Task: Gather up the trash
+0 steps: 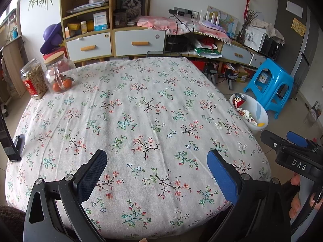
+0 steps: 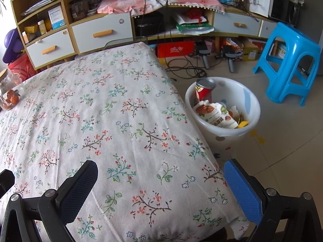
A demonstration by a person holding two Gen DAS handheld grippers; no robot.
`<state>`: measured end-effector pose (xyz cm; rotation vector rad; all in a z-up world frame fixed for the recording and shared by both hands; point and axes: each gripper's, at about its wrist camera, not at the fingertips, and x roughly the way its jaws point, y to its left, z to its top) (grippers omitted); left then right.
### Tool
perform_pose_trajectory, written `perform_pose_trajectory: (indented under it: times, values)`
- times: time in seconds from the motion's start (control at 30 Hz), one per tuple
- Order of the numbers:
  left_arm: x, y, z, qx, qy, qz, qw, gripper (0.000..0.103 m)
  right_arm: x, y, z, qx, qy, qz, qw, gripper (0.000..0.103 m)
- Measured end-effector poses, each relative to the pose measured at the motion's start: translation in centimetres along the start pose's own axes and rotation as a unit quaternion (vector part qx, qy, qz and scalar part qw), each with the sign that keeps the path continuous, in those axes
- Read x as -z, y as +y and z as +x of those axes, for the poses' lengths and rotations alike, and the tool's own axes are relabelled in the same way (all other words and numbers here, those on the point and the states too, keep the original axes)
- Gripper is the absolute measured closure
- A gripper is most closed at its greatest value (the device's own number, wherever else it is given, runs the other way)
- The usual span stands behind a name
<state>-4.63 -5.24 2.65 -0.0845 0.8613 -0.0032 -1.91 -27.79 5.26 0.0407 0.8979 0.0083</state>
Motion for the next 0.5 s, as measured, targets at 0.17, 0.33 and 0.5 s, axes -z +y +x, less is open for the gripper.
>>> perform_pose_trajectory:
  times: [0.17,0.33,0.5]
  values:
    - [0.1,0.0,-0.1,0.002,0.002,-0.001,1.0000,0.002,0.0,-0.1,0.0,0.000,0.001,-0.001,1.000,0.001]
    - [0.3,0.2,0.3,0.011,0.017,-0.009,0.9997,0.002,0.0,-0.1,0.3,0.004,0.003,0.000,1.000,0.001]
    - [0.3,0.5,0.8,0.033,0.033,-0.015,0.9988,0.002,0.0,0.6,2.6,0.002,0.041,-0.004,0.999,0.001]
